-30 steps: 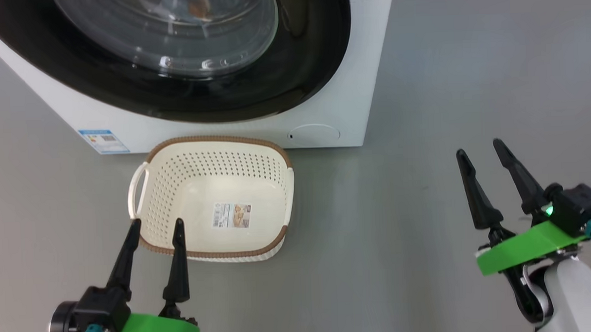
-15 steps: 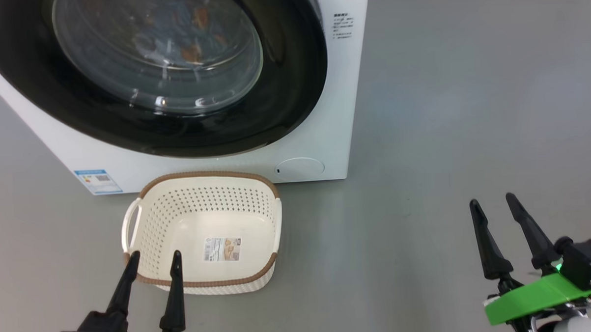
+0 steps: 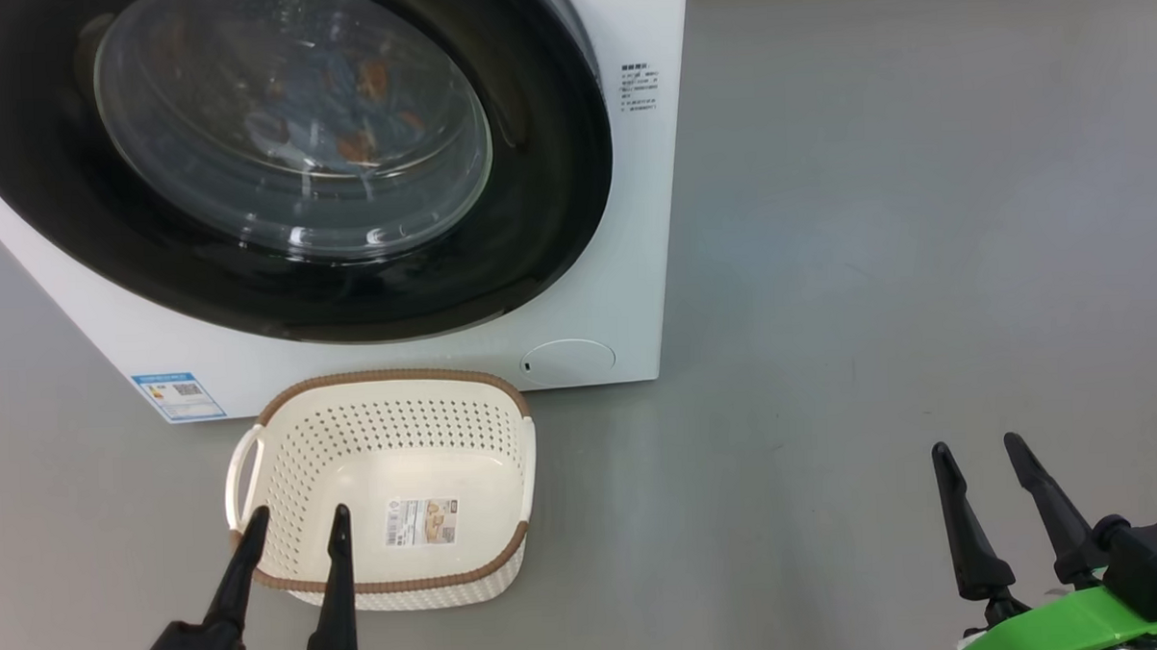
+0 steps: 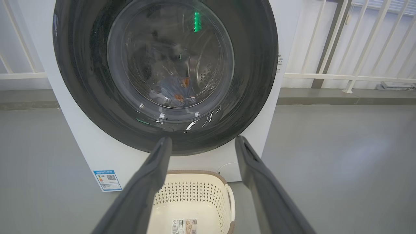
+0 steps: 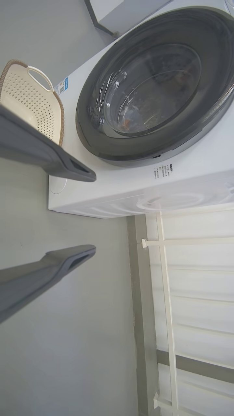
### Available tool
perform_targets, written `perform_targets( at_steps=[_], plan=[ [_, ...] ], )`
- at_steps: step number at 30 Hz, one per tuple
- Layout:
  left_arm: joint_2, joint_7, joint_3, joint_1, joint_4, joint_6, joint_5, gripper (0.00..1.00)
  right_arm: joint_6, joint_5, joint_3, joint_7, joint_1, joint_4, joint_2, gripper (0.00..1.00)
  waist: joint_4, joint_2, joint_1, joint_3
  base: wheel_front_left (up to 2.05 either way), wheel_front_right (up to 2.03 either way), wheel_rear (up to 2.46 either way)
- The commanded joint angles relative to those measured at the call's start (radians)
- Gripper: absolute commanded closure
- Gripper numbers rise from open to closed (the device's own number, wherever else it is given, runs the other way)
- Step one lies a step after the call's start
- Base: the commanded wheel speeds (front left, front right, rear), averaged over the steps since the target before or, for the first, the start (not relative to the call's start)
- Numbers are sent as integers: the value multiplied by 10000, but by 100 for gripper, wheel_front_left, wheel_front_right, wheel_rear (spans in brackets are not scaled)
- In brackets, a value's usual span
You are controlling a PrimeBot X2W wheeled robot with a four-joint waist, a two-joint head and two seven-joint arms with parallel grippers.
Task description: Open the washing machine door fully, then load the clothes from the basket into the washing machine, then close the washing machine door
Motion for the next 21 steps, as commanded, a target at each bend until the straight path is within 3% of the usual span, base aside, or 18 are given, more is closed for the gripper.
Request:
perform_targets(
  at_steps=[1, 21],
  plan=[
    [212, 37, 308, -84, -347, 106, -31, 0, -27, -126, 181, 12, -50, -323, -33, 0, -11, 0, 1, -22, 0, 0, 0],
    [339, 88, 255, -108, -460, 274, -123, 0, -27, -224, 190, 69, -31, -411, 149, 0, -38, 0, 1, -78, 0, 0, 0]
  ],
)
